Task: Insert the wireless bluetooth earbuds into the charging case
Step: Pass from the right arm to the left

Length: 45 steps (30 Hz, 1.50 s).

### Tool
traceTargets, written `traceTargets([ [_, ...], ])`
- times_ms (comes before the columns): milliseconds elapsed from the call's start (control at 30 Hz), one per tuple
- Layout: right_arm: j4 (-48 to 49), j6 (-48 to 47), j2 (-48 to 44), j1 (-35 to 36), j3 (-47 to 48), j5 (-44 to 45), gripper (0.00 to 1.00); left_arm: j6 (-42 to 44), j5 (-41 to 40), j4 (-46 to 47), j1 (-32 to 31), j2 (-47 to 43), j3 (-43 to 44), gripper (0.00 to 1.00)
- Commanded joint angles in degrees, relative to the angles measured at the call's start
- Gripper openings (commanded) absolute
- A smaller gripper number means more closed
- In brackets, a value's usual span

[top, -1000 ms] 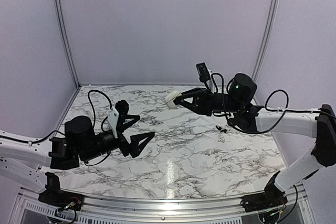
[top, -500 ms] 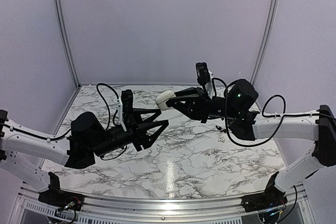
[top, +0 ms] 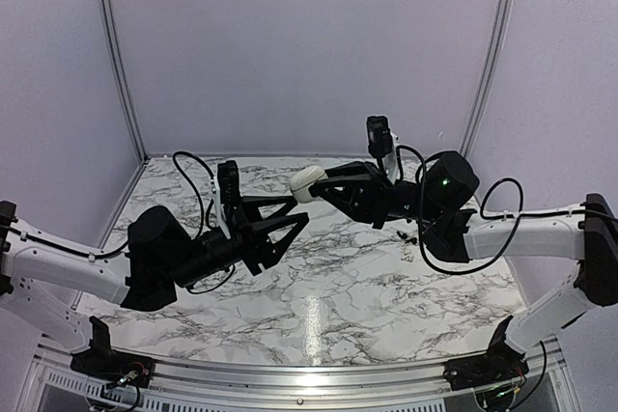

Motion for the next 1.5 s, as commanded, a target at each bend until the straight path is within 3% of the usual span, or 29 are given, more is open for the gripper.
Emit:
traceTargets([
  [0,2.8,0.8,-0.3,0.9,0.0,0.0,0.0,-0.5,-1.5,2.7,-0.3,-0.5,2.3,0.52],
  [900,6.7,2.4,1.6,2.4,-0.9,1.0,0.01,-3.5,-2.5,5.9,-0.3,2.0,4.6,0.33],
  [1233,7.9,2.7,1.9,2.5,-1.4,1.2,0.01,-4.0,-3.8,6.3,-0.2,2.1,4.5,0.32],
  [1367,8.2,2.8,1.9,2.4,-1.4,1.3,0.01,-4.0,-3.5,6.4,-0.2,2.2,4.6,0.26],
  [1467,7.8,2.8,1.8,2.5,-1.3,1.2,0.04,-3.6,-2.5,6.3,-0.2,2.0,4.4,0.16],
])
